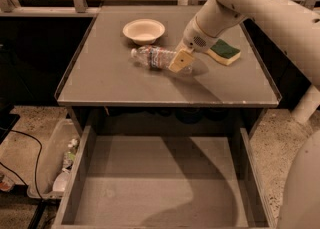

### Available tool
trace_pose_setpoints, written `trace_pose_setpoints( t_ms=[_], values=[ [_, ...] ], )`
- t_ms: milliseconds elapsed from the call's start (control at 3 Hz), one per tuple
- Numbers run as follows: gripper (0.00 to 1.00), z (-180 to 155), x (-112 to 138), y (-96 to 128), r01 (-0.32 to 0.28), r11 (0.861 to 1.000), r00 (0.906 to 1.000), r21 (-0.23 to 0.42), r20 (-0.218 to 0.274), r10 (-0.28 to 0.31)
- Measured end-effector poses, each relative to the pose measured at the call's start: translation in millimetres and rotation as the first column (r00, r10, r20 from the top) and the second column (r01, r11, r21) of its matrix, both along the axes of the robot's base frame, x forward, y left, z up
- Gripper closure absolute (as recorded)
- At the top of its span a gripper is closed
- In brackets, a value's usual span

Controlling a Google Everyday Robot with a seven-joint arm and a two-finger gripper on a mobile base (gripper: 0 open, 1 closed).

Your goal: Place water bottle into top drawer

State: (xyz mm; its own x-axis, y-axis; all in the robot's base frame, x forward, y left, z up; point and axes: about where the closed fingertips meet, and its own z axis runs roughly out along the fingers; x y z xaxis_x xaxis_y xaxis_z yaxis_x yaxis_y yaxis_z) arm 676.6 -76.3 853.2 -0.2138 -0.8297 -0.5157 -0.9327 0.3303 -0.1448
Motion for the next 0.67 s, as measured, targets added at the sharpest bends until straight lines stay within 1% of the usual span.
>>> trace_pose_setpoints(
  t_ms=[333,667],
  values=[
    [1.0,-3.2,-5.8,-0.8,-0.007,1.0,1.0,-0.011,-0.002,0.007],
    [1.0,0.4,-27.0,-6.8,-0.019,1.0,0.9998,-0.003,0.008,0.019]
  ],
)
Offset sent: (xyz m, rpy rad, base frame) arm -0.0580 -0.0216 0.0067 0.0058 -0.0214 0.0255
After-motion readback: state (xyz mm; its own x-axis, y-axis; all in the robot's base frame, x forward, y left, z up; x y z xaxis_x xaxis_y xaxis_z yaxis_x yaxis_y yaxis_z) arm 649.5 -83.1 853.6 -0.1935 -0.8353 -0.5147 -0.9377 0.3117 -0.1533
